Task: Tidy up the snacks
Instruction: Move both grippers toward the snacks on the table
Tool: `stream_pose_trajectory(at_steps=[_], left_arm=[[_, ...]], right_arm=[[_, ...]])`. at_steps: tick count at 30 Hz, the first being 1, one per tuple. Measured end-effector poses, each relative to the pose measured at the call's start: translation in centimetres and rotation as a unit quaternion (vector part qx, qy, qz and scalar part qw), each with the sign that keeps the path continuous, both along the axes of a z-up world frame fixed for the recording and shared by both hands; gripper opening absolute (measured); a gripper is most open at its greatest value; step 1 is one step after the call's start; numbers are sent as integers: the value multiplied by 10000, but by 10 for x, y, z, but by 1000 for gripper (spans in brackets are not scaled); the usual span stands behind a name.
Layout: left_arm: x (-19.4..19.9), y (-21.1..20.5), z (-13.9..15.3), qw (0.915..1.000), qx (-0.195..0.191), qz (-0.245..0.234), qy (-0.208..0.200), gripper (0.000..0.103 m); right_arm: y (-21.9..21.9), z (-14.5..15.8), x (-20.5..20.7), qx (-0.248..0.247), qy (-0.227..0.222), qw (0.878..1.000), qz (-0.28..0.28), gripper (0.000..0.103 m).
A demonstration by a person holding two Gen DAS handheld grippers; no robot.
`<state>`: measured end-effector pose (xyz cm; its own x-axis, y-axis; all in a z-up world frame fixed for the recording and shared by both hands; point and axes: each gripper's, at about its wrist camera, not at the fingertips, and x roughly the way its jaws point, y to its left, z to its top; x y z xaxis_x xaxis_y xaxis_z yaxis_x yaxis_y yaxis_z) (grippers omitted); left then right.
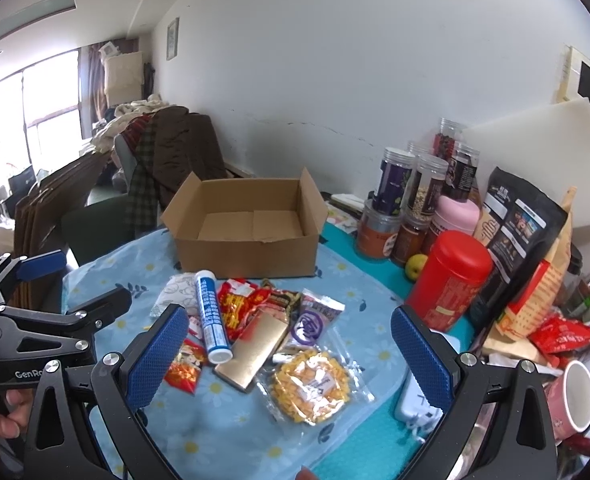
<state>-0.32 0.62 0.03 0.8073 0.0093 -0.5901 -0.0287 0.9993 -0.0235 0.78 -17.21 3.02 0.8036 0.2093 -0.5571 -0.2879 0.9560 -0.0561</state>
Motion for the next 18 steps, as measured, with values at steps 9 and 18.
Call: stream_pose_trajectory(at_steps=[9,18], left_arm=[[2,-2,0,9999,-14,-30,106,103],[4,1,-4,9997,-98,-84,226,103]], right_arm=[[0,0,0,-14,-8,10000,-12,103],[-2,1,0,50,-21,10000,-41,103]])
